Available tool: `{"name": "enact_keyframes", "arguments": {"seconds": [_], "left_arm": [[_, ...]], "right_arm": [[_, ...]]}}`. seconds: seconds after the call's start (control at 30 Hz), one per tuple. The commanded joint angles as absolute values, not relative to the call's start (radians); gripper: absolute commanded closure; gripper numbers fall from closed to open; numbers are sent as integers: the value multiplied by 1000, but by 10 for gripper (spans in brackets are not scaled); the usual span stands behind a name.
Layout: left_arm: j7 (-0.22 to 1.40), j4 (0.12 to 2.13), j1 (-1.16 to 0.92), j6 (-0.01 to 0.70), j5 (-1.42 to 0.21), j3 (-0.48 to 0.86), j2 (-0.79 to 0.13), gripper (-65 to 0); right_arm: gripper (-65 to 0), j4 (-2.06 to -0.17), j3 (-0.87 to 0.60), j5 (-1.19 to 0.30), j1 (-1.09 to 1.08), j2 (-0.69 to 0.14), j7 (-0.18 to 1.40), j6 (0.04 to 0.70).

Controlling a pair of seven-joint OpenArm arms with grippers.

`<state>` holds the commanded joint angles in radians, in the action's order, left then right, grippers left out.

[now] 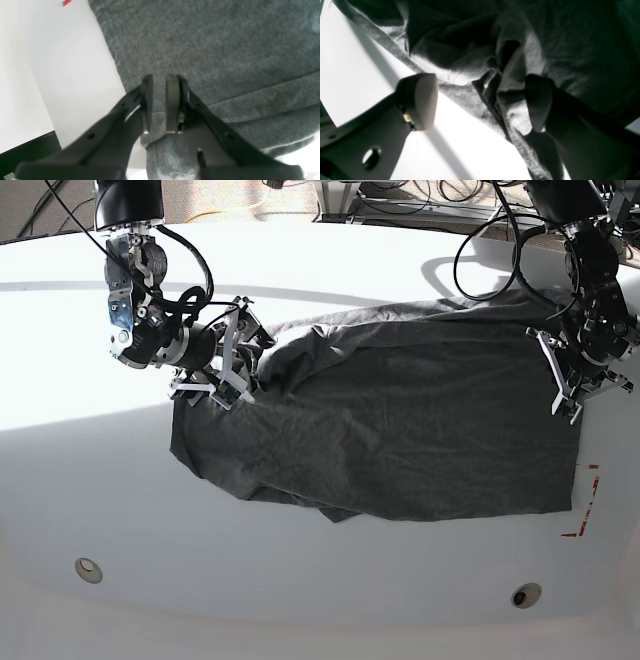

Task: Layout the t-shirt on the table in an organized manner, then fold the t-shirt properly
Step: 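Release the shirt with the right gripper and regrasp its edge, then pull the held edge away from the left gripper with the right gripper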

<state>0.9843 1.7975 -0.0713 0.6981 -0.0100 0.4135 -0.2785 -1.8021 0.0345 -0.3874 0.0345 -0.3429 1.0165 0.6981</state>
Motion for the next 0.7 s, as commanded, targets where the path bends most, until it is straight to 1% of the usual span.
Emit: {"name": "enact_keyframes", "arguments": {"seconds": [0.17, 0.33, 0.43, 0.53, 0.6, 0.7], "left_arm": [[984, 1797, -71, 698, -10, 414, -278, -76], [983, 1797, -84, 698, -10, 414, -278, -76], [983, 1797, -85, 698, -10, 414, -278, -76], [983, 1797, -87, 698, -10, 414, -278, -76], [983, 1797, -88, 698, -10, 414, -278, -76], [983, 1796, -88, 698, -10, 414, -278, -76]], "right_arm": [[-387, -1753, 36, -252, 31, -338, 934, 698], [-361, -1690, 33, -219, 28, -340, 888, 698], [-328, -1678, 30, -220, 12, -346, 868, 698], [-257, -1678, 30, -220, 8, -346, 868, 698], [-198, -1682, 30, -220, 5, -346, 869, 698], [-135, -1713, 28, -214, 2, -348, 871, 698]]}}
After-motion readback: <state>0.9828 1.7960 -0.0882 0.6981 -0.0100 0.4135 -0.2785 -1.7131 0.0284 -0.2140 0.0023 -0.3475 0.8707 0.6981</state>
